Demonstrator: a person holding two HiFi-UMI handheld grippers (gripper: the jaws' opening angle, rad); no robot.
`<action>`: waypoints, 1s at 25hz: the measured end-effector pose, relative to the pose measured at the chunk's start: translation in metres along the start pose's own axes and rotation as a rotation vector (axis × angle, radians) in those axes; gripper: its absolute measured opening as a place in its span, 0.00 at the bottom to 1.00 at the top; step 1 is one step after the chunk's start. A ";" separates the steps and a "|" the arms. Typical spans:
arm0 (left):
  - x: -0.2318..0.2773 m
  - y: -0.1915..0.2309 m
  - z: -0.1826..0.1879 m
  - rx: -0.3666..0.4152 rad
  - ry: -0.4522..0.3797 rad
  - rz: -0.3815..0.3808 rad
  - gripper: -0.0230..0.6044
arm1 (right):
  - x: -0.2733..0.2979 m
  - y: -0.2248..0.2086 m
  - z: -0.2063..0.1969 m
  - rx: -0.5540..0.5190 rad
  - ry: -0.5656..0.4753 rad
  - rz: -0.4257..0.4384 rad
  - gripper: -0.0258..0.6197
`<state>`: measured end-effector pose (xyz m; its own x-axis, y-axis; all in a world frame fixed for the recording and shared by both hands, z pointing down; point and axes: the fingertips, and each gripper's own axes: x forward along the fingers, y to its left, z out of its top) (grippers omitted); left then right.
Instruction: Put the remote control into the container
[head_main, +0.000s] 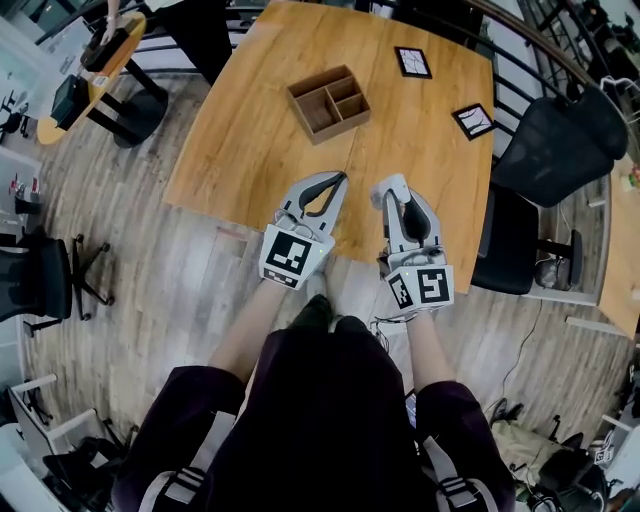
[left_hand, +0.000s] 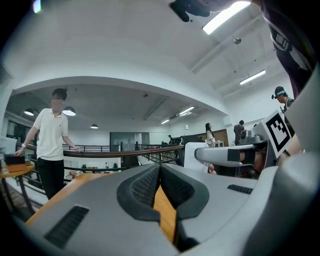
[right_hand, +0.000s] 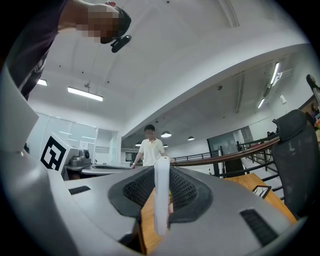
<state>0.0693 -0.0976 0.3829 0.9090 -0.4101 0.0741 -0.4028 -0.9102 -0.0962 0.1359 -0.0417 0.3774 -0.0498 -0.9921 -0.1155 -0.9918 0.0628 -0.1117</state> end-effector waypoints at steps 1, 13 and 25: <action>0.004 0.007 -0.001 -0.004 -0.001 -0.003 0.06 | 0.008 -0.001 0.000 -0.002 0.001 -0.003 0.20; 0.054 0.080 -0.011 -0.024 -0.016 0.050 0.06 | 0.097 -0.031 -0.012 0.000 0.013 0.036 0.20; 0.122 0.151 -0.048 -0.072 0.032 0.206 0.06 | 0.212 -0.071 -0.040 0.038 0.031 0.198 0.20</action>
<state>0.1146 -0.2875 0.4248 0.8036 -0.5881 0.0917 -0.5870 -0.8085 -0.0416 0.1913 -0.2611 0.4002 -0.2474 -0.9628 -0.1087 -0.9572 0.2603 -0.1266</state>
